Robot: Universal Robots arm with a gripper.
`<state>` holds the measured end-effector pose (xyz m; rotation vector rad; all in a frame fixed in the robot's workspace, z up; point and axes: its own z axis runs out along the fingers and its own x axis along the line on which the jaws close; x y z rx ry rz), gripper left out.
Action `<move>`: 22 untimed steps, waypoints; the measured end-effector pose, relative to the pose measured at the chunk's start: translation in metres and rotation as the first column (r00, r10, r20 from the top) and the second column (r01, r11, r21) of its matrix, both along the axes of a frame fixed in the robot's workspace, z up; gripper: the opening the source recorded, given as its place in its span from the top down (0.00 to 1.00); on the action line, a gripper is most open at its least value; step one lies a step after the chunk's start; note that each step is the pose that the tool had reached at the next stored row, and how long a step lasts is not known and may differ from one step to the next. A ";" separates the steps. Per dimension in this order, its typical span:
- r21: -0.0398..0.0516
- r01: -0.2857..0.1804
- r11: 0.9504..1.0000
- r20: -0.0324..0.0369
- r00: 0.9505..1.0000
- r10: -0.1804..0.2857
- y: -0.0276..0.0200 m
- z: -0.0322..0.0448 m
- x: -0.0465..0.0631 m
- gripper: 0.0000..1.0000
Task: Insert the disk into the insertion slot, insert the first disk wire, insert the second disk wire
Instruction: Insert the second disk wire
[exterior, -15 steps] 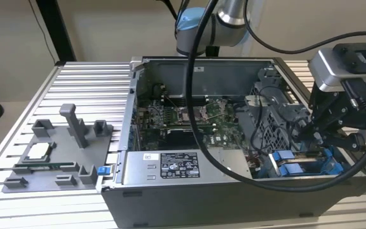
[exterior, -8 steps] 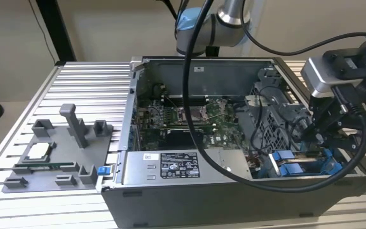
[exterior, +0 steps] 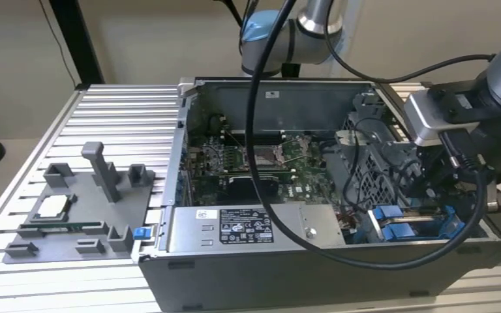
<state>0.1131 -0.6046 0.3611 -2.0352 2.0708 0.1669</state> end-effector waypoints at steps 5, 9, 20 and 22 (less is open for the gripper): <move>0.000 0.000 1.000 0.003 1.000 0.000 0.0000 -0.0088 0.001 1.00; 0.000 0.000 1.000 0.005 1.000 0.000 0.0000 -0.0135 0.005 1.00; 0.003 -0.010 1.000 0.006 1.000 0.010 -0.0035 -0.0150 0.012 1.00; 0.003 -0.011 1.000 0.007 1.000 0.011 -0.0041 -0.0159 0.012 1.00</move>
